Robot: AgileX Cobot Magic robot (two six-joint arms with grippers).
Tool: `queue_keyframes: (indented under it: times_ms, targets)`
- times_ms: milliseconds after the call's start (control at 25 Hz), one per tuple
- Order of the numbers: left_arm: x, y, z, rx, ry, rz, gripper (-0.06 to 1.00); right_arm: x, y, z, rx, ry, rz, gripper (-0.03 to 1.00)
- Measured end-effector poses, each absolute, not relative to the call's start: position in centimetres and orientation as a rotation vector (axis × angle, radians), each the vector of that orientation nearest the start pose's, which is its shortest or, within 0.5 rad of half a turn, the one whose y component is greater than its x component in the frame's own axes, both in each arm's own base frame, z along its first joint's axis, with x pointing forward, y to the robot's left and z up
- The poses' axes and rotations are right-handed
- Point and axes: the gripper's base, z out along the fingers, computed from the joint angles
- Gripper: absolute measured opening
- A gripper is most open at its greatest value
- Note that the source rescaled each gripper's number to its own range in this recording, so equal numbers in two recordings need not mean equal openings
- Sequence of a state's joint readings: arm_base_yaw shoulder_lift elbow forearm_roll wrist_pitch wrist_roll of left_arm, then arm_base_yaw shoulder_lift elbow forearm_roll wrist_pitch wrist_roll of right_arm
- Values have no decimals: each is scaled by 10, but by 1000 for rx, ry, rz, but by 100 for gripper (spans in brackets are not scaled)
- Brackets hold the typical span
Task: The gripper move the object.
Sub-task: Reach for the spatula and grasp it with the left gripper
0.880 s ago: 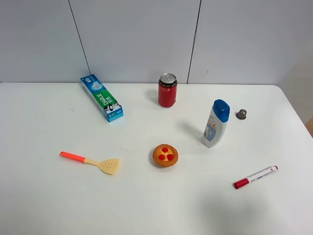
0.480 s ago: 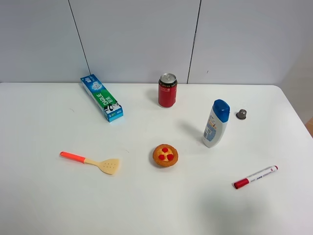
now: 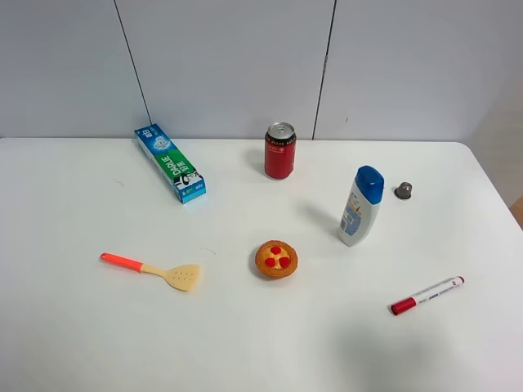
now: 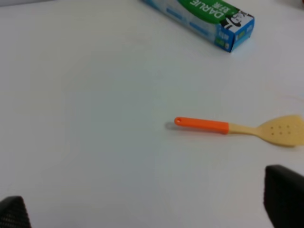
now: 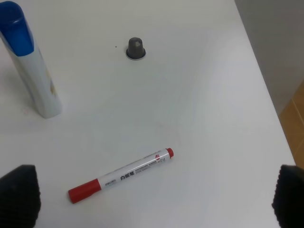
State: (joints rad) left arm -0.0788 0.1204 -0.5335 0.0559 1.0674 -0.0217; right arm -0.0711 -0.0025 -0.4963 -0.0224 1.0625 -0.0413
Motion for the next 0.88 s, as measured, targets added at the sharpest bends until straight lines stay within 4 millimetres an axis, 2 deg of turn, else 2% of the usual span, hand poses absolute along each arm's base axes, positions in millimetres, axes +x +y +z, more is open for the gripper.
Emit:
queue_keyframes:
  times_ms: [160,440,680,880]
  targets:
    - [33,3,300,75,2234,38,100,-5,-1,276,32,2048,-97,100]
    - [97,-6,310,91,2473,-15,100,-5,-1,276,32,2048,-97,100]
    - [143,-16,308,159,2610,-85,100,-5,-1,276,32,2048,-97,100]
    - [169,-23,294,266,2695,-146,100,-5,-1,276,32,2048,-97,100]
